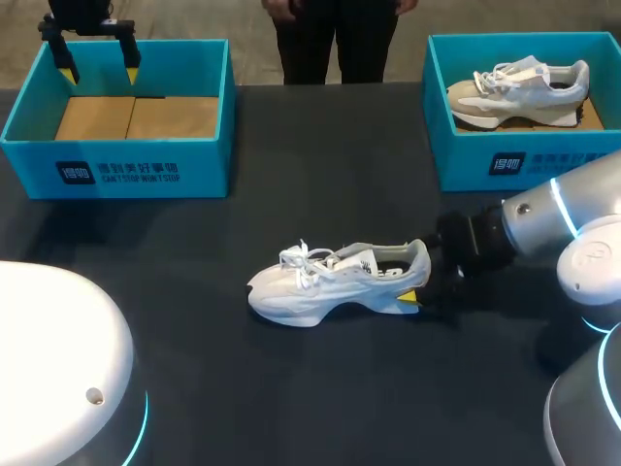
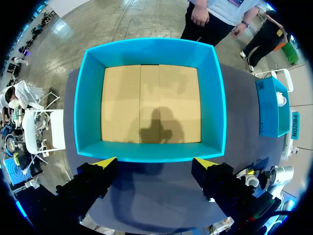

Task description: Take the shoe out of the shoebox, open the shoe tongue, remove and reinsert the insole, then place the shoe into the shoebox

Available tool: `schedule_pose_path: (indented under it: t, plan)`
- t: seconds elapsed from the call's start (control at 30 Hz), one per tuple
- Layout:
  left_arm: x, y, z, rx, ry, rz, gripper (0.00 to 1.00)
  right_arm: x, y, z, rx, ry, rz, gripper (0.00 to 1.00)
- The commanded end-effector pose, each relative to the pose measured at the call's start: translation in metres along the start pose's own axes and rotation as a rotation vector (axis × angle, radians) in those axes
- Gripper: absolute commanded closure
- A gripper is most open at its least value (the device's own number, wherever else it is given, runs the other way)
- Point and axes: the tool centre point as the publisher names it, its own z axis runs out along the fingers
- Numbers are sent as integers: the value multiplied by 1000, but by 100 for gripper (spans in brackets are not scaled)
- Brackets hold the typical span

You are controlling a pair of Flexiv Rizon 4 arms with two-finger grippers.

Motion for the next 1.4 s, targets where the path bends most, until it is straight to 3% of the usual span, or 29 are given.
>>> schedule_pose_path:
  t: [0.03,0.3,0.37,0.43,0.5,0.57,1.07,1.1,1.17,1.2,1.27,1.4]
  plan:
    - [0,0,0,0,0,0,0,2,-2,5,1,-1,0,63]
    - [0,0,0,0,0,0,0,3,-3,5,-4,-4,3,52]
    - [0,0,0,0,0,0,0,3,-3,6,-5,-5,2,41]
    - [0,0,0,0,0,0,0,3,-2,5,-7,-5,1,36]
    - [0,0,0,0,0,0,0,3,-1,5,-8,-5,-1,23]
    - [0,0,0,0,0,0,0,3,0,5,-9,-2,-5,0]
    - [0,0,0,0,0,0,0,1,-5,8,-7,-6,4,0]
    - [0,0,0,0,0,0,0,1,-6,8,-7,-6,6,18]
    - [0,0,0,0,0,0,0,1,-6,9,-7,-3,7,42]
    - [0,0,0,0,0,0,0,0,-6,10,-9,-2,6,52]
    - [0,0,0,0,0,0,0,0,-6,11,-8,0,7,58]
    - [0,0,0,0,0,0,0,0,-6,13,-10,6,7,100]
